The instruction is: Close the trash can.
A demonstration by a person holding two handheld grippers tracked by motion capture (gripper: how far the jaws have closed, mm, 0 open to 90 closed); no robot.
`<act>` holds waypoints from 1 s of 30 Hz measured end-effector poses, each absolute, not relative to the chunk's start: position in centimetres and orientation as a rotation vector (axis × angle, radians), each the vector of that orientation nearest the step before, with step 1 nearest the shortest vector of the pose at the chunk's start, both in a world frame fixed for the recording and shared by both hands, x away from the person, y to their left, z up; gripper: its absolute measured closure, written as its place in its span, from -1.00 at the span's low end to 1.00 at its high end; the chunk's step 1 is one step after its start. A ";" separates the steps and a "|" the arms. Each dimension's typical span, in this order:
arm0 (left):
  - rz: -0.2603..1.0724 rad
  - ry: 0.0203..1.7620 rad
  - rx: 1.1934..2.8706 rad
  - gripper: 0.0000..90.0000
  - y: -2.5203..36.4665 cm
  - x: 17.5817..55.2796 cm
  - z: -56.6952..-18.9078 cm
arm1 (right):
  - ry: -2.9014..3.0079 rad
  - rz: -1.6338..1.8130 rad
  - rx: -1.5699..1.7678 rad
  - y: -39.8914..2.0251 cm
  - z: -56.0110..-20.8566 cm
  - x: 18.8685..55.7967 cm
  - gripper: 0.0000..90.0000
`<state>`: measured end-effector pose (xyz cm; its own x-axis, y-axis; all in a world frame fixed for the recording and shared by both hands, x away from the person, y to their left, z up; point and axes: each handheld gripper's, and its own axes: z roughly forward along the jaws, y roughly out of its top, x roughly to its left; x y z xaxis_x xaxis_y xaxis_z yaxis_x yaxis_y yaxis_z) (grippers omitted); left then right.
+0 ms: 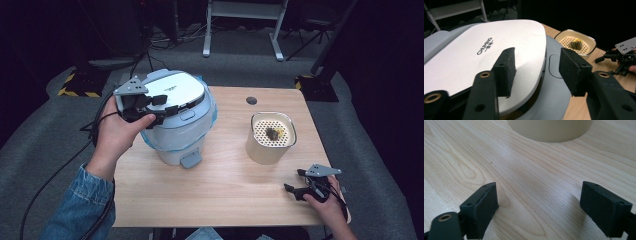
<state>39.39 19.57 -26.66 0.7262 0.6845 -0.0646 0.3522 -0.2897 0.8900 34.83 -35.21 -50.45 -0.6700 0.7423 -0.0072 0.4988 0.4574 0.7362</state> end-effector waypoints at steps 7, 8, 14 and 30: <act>0.438 0.858 1.905 0.28 19.1 40.6 -27.3 | 2.384 1.042 1.055 -35.2 -50.4 34.8 -0.67; 0.441 0.869 1.908 0.29 19.0 40.8 -27.4 | 2.384 1.042 1.055 -35.2 -50.4 34.8 -0.67; 0.487 0.899 1.916 0.43 18.5 41.0 -27.3 | 2.384 1.042 1.055 -35.2 -50.4 34.8 -0.67; 0.600 0.861 1.993 1.00 16.3 40.8 -27.5 | 2.380 1.041 1.058 -35.2 -50.4 34.8 -0.67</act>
